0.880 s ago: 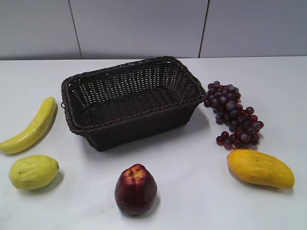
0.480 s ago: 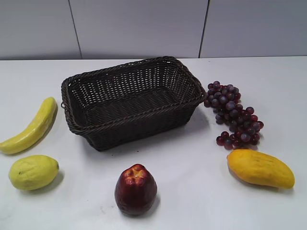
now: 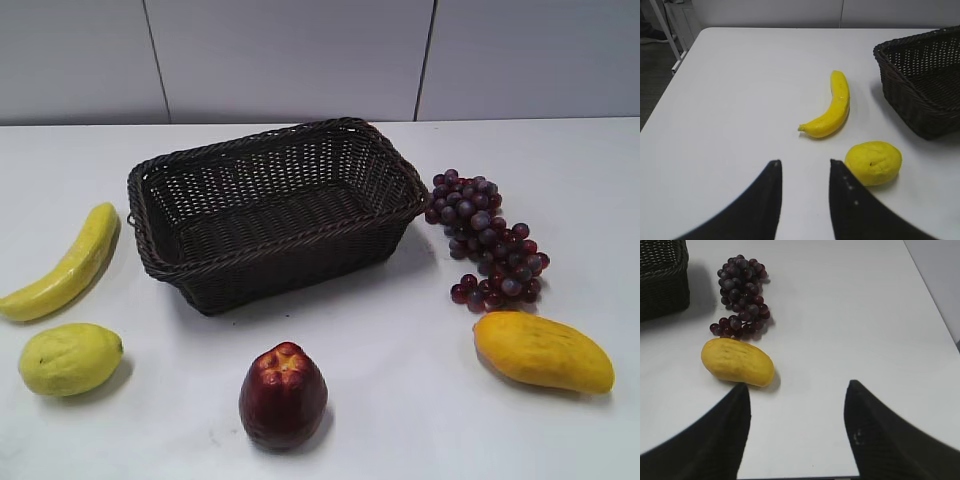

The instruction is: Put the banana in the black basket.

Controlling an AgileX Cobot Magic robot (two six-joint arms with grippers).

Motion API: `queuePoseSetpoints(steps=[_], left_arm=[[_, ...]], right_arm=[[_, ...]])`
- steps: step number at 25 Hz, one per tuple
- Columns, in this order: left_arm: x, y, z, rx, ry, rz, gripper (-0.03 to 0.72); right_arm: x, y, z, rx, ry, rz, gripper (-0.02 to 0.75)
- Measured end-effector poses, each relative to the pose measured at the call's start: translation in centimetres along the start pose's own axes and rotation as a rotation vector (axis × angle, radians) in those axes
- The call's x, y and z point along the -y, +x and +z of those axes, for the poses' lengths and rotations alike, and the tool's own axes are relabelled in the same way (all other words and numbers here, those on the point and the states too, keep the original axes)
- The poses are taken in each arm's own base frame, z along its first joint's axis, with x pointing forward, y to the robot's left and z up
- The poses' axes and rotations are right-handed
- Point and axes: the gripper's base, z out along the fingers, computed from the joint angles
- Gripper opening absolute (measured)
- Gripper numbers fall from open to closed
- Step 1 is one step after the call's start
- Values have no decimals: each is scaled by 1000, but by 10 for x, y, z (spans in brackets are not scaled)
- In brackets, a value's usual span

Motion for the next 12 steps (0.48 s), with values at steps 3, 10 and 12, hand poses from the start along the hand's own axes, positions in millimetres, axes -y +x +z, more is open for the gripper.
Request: queuePoseSetpoints(steps=[3, 10, 12], left_arm=[[0, -1, -1, 10, -1, 0, 297], [-5, -32, 10, 123, -21, -6, 650], [-8, -43, 23, 117, -26, -10, 660]], right_arm=[[0, 0, 0, 0, 0, 0, 482], [0, 0, 0, 0, 0, 0, 482], [0, 0, 0, 0, 0, 0, 482]])
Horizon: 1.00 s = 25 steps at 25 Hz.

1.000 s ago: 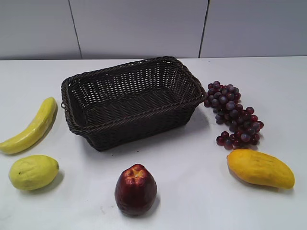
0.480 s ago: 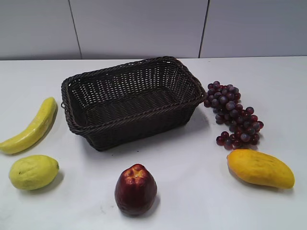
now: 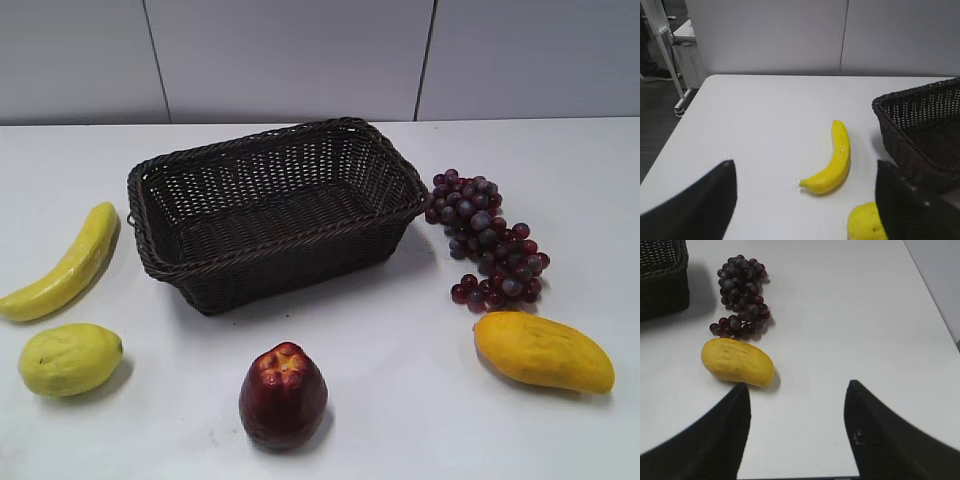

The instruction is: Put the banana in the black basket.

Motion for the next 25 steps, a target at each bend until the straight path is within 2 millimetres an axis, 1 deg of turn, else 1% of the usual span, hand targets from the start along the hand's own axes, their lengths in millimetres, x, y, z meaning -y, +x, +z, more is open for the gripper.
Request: queuePoseSetpoints(steps=[4, 7, 12, 15, 19, 22, 25], left_arm=[[-5, -16, 42, -54, -3, -13, 666], [-7, -22, 74, -91, -3, -32, 666], [-9, -18, 128, -251, 11, -62, 664], [-9, -15, 157, -369, 35, -30, 664], [3, -15, 195, -498, 113, 40, 664], [19, -13, 221, -560, 179, 98, 662], [32, -7, 245, -626, 219, 126, 659]], right_arm=[[0, 0, 0, 0, 0, 0, 482], [0, 0, 0, 0, 0, 0, 482], [0, 0, 0, 0, 0, 0, 482], [0, 0, 0, 0, 0, 0, 482], [0, 0, 0, 0, 0, 0, 482], [0, 0, 0, 0, 0, 0, 482], [0, 0, 0, 0, 0, 0, 482]])
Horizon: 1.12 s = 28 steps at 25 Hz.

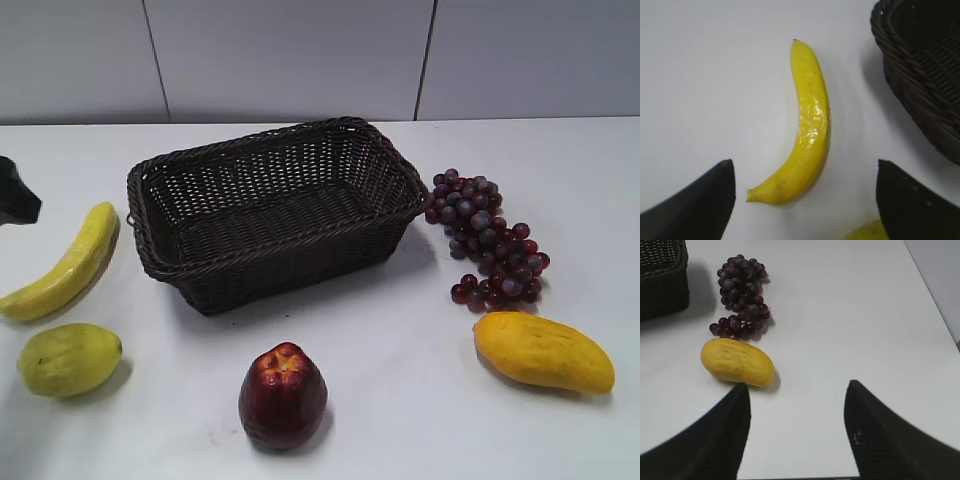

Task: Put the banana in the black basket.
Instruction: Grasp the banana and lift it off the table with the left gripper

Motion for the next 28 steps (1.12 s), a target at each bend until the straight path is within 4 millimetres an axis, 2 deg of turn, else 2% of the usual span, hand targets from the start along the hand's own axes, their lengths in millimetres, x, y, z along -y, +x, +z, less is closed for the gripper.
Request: queuePoseSetpoints(steps=[9, 14, 21, 24, 28], left_arm=[[-1, -4, 78, -184, 32, 4, 649], [-3, -4, 107, -213, 33, 4, 639], [-4, 0, 126, -227, 30, 3, 599], [-4, -1, 128, -208, 24, 3, 529], [-5, -1, 129, -206, 23, 3, 401]], right_arm=[[0, 0, 0, 0, 0, 0, 482], [0, 0, 0, 0, 0, 0, 482], [0, 0, 0, 0, 0, 0, 482], [0, 0, 0, 0, 0, 0, 482], [0, 0, 0, 0, 0, 0, 482]])
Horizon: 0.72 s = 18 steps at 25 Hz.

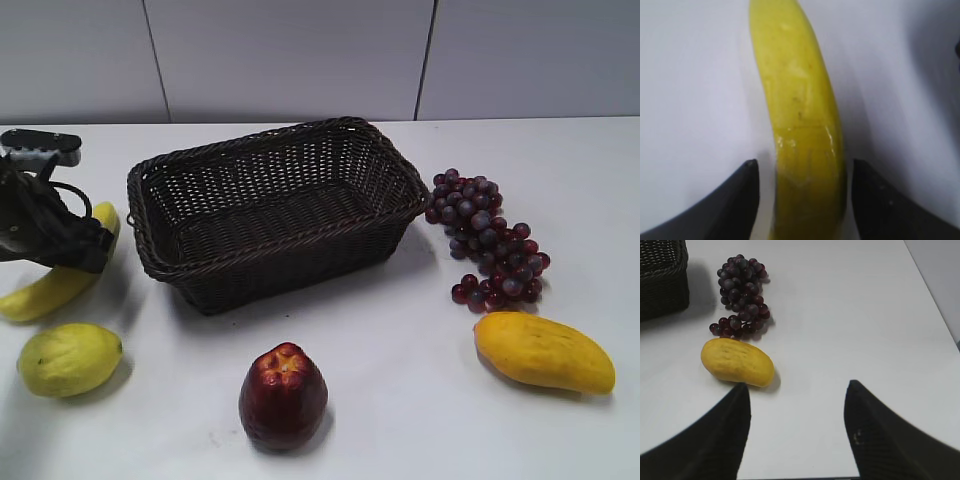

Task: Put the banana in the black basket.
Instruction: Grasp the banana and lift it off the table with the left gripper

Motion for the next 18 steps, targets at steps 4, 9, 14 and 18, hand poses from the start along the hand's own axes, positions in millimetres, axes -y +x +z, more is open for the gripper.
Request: queuePoseSetpoints(steps=[4, 9, 14, 18], left_arm=[[0, 0, 1, -3, 0, 0, 308], [0, 1, 1, -12, 3, 0, 308], [1, 1, -13, -29, 7, 16, 308], [-1, -8, -50, 59, -37, 81, 308]], right_arm=[[0, 0, 0, 0, 0, 0, 482], [0, 0, 0, 0, 0, 0, 482], [0, 0, 0, 0, 0, 0, 482], [0, 0, 0, 0, 0, 0, 482]])
